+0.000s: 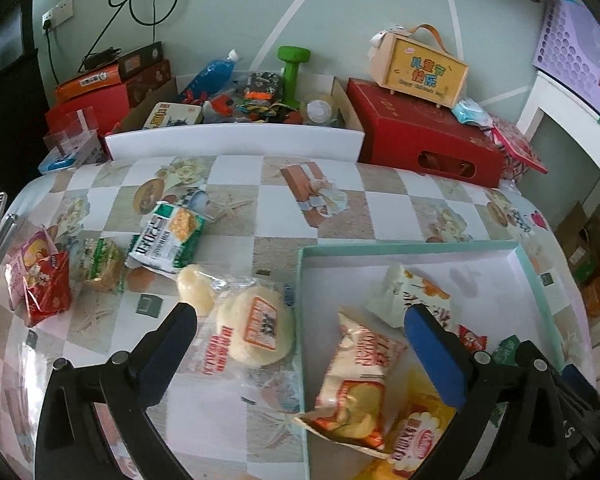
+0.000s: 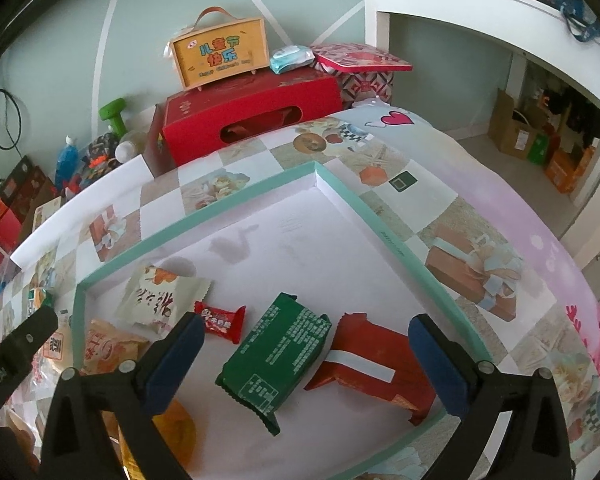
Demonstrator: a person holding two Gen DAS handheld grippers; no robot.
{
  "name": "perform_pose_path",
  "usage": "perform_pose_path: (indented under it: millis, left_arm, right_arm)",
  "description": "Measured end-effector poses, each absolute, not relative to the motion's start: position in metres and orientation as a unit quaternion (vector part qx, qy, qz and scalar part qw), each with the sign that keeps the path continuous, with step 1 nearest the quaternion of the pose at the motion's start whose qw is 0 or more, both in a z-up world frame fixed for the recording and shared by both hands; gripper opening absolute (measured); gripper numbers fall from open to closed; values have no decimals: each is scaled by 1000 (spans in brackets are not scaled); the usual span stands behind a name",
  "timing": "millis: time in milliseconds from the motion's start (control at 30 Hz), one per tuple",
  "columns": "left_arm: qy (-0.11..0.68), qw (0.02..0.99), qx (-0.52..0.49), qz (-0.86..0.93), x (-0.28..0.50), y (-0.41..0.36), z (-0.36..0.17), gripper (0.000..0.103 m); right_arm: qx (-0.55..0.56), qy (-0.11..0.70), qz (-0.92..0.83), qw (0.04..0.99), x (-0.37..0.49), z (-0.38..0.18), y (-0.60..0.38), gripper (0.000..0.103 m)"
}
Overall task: Organize snacks
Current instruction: 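Withdraw both tools from the tray back toward the table snacks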
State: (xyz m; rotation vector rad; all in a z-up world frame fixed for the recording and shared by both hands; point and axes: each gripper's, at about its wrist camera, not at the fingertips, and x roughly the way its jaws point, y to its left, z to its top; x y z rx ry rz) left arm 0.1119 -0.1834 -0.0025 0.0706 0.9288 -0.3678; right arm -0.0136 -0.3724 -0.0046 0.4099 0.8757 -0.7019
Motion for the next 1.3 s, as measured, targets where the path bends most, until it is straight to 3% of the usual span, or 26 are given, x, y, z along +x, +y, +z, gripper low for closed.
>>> perform_pose_path:
  millis: [600,1000,1300]
  left_arm:
    - [380,920,26,-93,128,-105,16,103]
    - [409,908,-67,-64,134,-19,12,103]
    - [408,912,-44,-26,127,14,13,103]
  right_arm:
    - [146,391,-294,860,14,13,-323,103]
    - [114,391,-232,883,39,16,-265,103]
    - [104,406,-160,894,61,6,-214,103]
